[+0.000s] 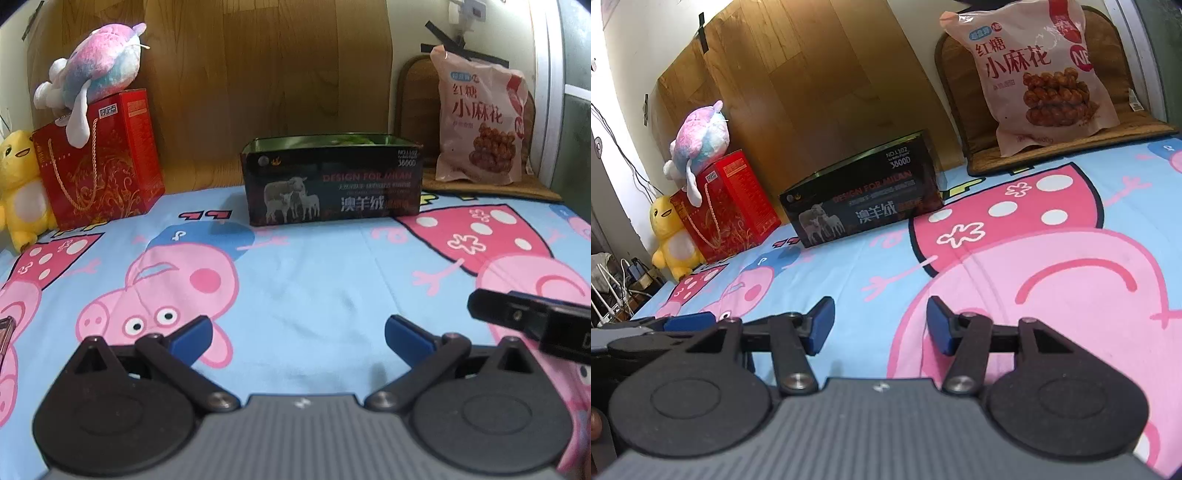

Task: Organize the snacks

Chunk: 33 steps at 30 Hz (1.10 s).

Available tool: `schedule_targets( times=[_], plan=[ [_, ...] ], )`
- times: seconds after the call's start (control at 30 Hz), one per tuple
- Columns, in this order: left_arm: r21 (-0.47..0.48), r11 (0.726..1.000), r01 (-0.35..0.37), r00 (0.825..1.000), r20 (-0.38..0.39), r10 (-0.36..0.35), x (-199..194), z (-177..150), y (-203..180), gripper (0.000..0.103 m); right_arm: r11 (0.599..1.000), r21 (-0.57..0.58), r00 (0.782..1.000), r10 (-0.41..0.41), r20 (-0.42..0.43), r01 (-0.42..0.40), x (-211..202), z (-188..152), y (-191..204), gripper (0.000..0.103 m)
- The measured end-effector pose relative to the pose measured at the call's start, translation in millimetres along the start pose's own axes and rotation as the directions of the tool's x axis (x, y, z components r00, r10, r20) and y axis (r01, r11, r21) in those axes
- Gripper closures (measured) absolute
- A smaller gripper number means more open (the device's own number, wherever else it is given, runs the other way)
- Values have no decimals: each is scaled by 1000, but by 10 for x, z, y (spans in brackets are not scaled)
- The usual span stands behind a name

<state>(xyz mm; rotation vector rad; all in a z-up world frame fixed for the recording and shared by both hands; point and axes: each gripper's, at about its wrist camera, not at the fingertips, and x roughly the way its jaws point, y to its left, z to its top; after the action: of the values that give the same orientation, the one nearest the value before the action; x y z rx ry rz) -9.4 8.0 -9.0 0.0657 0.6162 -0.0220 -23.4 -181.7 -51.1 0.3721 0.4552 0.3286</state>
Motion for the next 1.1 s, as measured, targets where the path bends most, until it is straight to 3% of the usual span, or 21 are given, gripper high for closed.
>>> schedule_targets(
  times=[0.33,0.57,0.73,1.1],
  plan=[
    [17,999,-36,999,10,36,9,-39,-16,0,1000,1,1000,0,0,0,1,1,-5,44],
    [92,987,-132,991,38,129,-22,-75,-137,0,1000,1,1000,1,0,-1,1,1,-2,42],
    [89,991,-97,995,26,95,-48,-54,-141,0,1000,2,1000,1,0,-1,0,0,-3,42],
    [72,992,-102,995,8,101,-60,-40,-124,0,1000,2,1000,1,1,-1,-4,1,-2,42]
  ],
)
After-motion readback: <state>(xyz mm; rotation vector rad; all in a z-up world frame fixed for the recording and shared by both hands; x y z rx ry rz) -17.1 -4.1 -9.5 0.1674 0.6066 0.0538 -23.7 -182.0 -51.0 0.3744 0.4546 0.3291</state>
